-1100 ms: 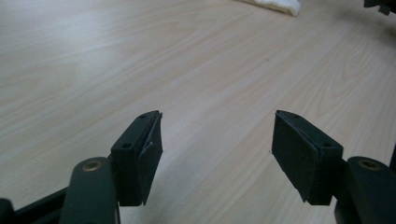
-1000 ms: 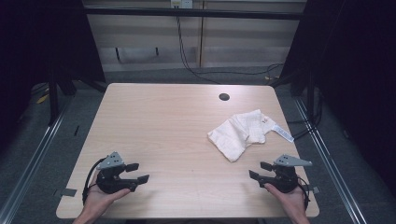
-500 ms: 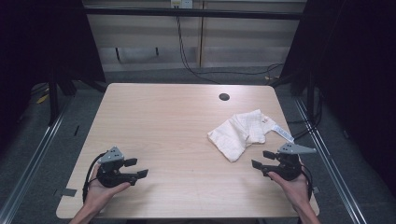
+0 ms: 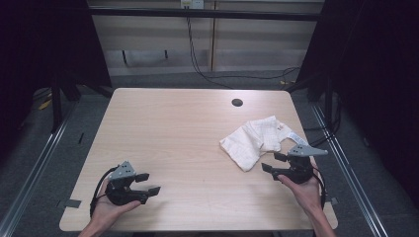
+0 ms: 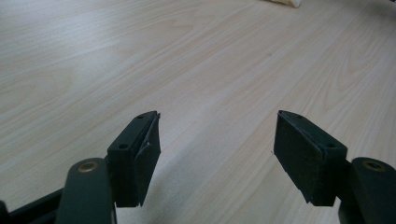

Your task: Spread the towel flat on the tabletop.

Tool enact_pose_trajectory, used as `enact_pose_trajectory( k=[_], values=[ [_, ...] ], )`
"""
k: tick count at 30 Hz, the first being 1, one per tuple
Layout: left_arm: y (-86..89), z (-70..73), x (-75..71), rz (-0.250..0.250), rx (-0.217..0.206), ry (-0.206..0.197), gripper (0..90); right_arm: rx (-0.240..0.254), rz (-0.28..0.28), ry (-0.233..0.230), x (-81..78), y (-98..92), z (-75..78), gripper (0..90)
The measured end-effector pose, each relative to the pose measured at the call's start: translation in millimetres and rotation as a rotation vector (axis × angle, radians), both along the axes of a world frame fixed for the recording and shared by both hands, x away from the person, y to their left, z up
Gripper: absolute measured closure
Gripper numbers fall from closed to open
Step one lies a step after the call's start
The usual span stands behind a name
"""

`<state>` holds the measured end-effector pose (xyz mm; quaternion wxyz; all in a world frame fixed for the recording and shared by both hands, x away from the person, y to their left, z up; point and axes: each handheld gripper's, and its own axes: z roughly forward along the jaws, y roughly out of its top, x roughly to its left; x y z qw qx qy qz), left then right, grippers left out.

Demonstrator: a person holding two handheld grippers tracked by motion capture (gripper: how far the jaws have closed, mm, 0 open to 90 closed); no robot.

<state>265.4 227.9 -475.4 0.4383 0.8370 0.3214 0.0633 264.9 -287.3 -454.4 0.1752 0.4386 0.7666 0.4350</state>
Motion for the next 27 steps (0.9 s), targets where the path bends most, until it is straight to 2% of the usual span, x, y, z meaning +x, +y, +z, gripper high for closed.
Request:
enact_pose_trajectory(
  k=[3,4,6,8,10,12,13,14,15,16,17,18,20,24,27],
  values=[
    [1.4,-1.7,2.1,-0.005,0.01,-0.004,28.7,0.024,0.007,0.007,6.0,-2.4,3.1,33.1],
    [1.6,-2.2,2.4,-0.01,0.002,0.002,28.0,0.032,0.013,0.017,9.9,-3.4,3.9,32.3],
    [2.0,-0.8,1.6,-0.008,0.002,-0.012,28.2,0.04,0.033,0.041,19.4,-3.5,4.6,31.7],
    [2.2,0.3,1.1,-0.014,-0.009,-0.005,27.8,0.014,0.04,0.029,23.8,-1.7,5.0,32.2],
    [3.4,0.2,1.5,-0.01,-0.021,0.004,27.6,-0.007,0.054,0.043,31.4,-0.9,5.3,31.9],
    [3.8,-1.1,2.5,0.007,-0.019,0.024,28.7,-0.006,0.055,0.046,39.7,-2.6,4.3,32.1],
    [4.1,-1.6,3.8,0.016,-0.019,0.035,29.8,-0.008,0.049,0.052,43.1,-3.2,2.7,32.6],
    [4.1,-2.0,4.7,0.021,-0.021,0.045,31.7,-0.023,0.05,0.077,48.7,-2.9,-0.9,32.4],
    [4.1,-2.0,4.7,0.021,-0.021,0.045,32.1,-0.023,0.05,0.077,48.7,-2.9,-0.9,32.4],
    [4.8,-1.9,4.9,0.025,-0.007,0.041,32.1,-0.037,0.027,0.103,59.3,-2.9,-12.8,32.9],
    [5.3,-1.3,4.5,0.024,-0.011,0.037,31.9,-0.017,0.032,0.11,62.3,-3.6,-16.0,33.2],
    [5.7,-0.7,3.9,0.026,-0.017,0.038,31.5,-0.017,0.025,0.112,65.4,-3.5,-18.4,33.2],
    [6.3,0.1,3.5,0.026,-0.026,0.031,30.9,-0.063,0.037,0.12,70.8,-2.2,-18.9,33.5],
    [6.4,0.2,3.8,0.022,-0.014,0.027,30.2,-0.099,0.064,0.138,81.2,1.2,-18.2,34.2],
    [5.2,-0.2,3.1,0.014,-0.009,0.022,30.1,-0.102,0.071,0.147,87.6,3.1,-18.9,36.7]
  ],
)
